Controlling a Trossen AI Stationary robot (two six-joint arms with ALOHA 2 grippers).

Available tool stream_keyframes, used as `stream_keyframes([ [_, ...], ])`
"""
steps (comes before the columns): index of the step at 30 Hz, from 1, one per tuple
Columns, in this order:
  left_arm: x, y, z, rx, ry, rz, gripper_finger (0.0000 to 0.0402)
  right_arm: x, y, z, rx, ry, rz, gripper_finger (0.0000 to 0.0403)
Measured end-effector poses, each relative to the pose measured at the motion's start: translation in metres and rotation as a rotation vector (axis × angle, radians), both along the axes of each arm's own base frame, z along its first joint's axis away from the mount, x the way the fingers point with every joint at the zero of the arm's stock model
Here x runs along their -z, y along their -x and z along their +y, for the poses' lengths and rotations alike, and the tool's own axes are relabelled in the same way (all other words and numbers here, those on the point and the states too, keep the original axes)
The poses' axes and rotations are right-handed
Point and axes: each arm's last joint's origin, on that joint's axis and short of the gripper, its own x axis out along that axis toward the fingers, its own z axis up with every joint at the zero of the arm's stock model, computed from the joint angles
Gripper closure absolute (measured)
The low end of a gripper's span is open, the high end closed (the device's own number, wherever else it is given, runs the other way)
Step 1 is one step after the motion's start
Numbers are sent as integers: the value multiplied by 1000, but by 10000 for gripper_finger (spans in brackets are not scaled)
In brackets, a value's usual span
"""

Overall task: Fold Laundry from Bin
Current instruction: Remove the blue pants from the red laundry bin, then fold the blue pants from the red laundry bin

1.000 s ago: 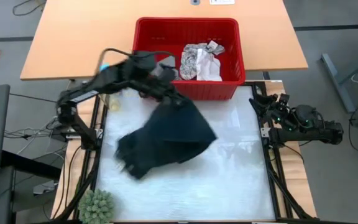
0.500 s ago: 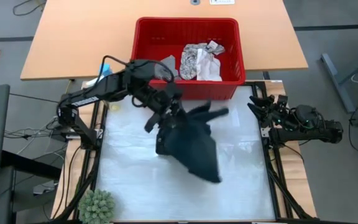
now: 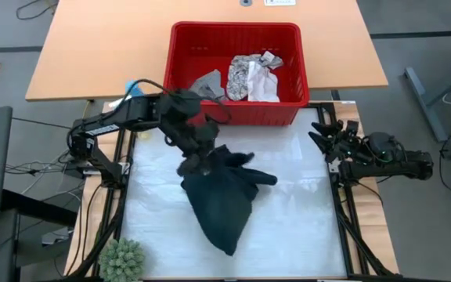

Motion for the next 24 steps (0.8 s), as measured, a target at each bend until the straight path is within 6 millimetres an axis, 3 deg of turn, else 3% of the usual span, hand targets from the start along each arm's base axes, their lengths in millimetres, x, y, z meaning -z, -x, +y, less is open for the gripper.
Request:
stream_keyframes([
  [13,47,-51,-1,-33,10,115,138,22,-63,10,-264,-35,278,106],
  [18,51,-37,1,-155,6,272,139,38,-90,12,-266,-19,404,106],
  [24,52,-7,7,-494,-166,475,139,63,-125,11,-249,-38,507,106],
])
